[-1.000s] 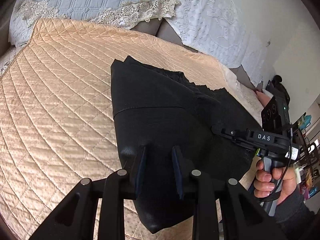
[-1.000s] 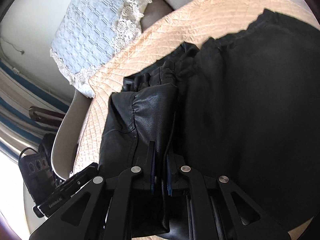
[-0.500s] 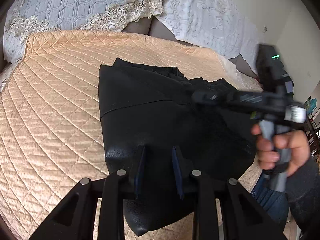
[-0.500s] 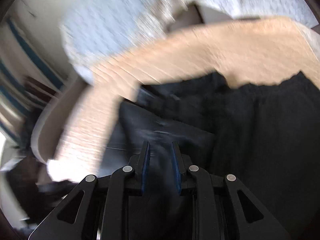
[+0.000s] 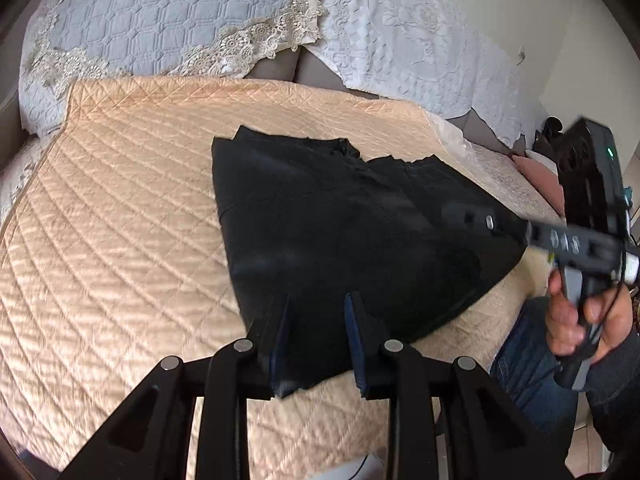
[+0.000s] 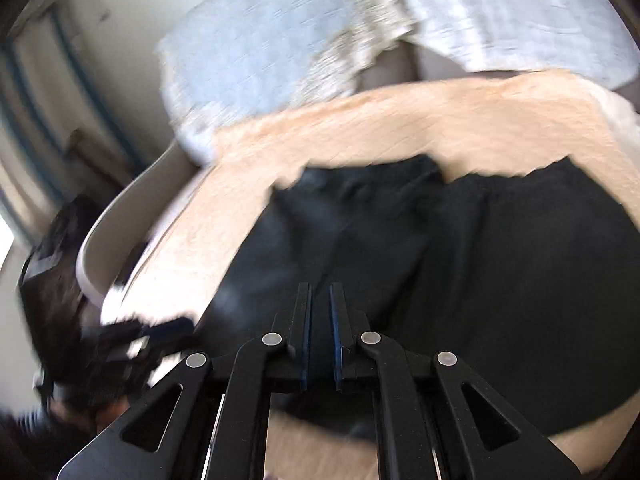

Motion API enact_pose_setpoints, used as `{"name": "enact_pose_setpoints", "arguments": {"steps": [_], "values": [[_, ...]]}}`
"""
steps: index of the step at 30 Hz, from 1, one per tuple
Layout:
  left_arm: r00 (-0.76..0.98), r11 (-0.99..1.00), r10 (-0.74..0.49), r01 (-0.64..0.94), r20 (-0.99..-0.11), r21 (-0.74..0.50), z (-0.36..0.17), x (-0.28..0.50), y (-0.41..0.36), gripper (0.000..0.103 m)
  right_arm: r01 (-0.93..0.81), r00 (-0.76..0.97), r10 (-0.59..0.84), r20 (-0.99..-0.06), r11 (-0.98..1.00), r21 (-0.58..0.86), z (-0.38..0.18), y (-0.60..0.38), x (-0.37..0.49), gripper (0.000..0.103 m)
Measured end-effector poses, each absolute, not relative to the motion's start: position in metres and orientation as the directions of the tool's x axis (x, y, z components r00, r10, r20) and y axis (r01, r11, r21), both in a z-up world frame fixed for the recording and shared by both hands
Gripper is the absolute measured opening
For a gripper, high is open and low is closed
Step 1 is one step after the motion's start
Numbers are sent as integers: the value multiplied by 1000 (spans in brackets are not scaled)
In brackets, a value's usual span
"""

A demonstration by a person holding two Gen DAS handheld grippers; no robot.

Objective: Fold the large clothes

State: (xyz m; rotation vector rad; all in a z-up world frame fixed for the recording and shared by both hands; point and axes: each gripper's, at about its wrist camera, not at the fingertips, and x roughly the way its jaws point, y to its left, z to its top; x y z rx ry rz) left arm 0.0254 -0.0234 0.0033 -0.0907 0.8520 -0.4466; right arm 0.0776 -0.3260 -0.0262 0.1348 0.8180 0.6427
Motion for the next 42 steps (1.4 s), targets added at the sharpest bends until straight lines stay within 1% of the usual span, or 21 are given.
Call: {"name": "enact_pose_setpoints", "arguments": {"steps": [2,3,5,6,11,14,16,18,21,25,27,29,30,32,34,36,37,38,39,41,42], "values": [[563,910,-405,323,-720,-259,-7,23,-21,29,-464,498,524,-691,834,298,-49,-323,75,8],[561,912,-404,311,-723,-268,-12,22,-19,29,-442,497,503,-707,848,292,-59,-325,78,5],[567,911,-408,300,-716,-282,-16,21,-19,29,-432,518,504,-691,852,297,-66,-332,80,4],[570,914,-401,298,-717,-275,-17,22,-21,29,-426,523,496,-693,856,292,-67,-333,80,1],[575,915,-403,274,-712,-296,-23,24,-20,29,-406,561,473,-679,872,273,-71,-336,74,1],[574,919,-394,268,-718,-290,-18,23,-20,29,-372,557,471,-684,878,302,-64,-338,72,1],[561,914,-405,264,-722,-308,-9,27,-18,29,-354,550,477,-686,877,326,-53,-343,71,6],[571,909,-417,274,-708,-314,3,36,-13,29,-359,588,484,-648,874,327,-33,-346,72,7],[610,923,-384,269,-693,-274,17,63,-12,29,-390,616,514,-597,857,336,-9,-338,88,9],[633,936,-351,250,-690,-246,21,113,-17,29,-410,616,523,-589,851,327,-5,-311,121,9],[630,939,-344,240,-697,-246,17,134,-20,29,-383,598,508,-619,860,336,-19,-304,143,9],[613,948,-320,207,-722,-244,6,152,-22,29,-328,574,447,-686,893,307,-44,-305,166,9],[594,947,-320,196,-738,-253,-2,158,-22,29,-302,559,418,-716,907,294,-58,-309,173,4],[578,953,-302,188,-758,-237,-16,161,-24,29,-274,577,420,-701,908,318,-66,-320,172,3],[592,953,-301,204,-747,-223,-21,154,-24,29,-249,594,392,-703,920,302,-67,-327,168,1],[597,955,-296,203,-746,-216,-19,152,-23,29,-239,586,399,-705,917,320,-67,-329,169,1],[597,956,-294,198,-747,-217,-15,151,-23,28,-225,578,406,-708,913,340,-62,-332,169,2],[600,955,-298,200,-743,-221,-10,150,-23,29,-213,577,414,-704,908,360,-56,-334,168,5],[607,950,-310,209,-732,-230,-3,150,-23,29,-212,589,426,-687,902,377,-48,-336,166,6],[627,947,-322,225,-710,-230,8,151,-24,29,-273,616,464,-637,884,380,-29,-331,161,9],[633,948,-317,229,-707,-220,9,154,-27,29,-294,616,473,-630,880,372,-26,-326,161,13]]}}
